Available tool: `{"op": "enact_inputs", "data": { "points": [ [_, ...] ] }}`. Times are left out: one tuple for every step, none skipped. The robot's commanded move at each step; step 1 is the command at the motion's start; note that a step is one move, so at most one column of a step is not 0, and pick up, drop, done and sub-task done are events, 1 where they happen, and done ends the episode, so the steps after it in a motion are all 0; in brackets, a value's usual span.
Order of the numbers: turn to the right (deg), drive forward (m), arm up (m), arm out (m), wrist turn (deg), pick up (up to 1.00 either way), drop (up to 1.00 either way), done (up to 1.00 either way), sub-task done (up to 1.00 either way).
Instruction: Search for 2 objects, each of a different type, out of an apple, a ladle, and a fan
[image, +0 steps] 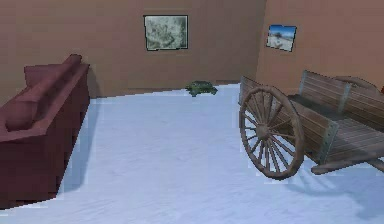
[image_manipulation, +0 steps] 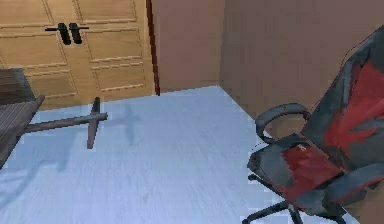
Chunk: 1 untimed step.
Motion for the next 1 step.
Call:
{"op": "enact_inputs", "data": {
  "points": [
    [-3.0,0.00,0.00,0.00,0.0,0.00,0.00,0.00,0.00]
  ]
}}
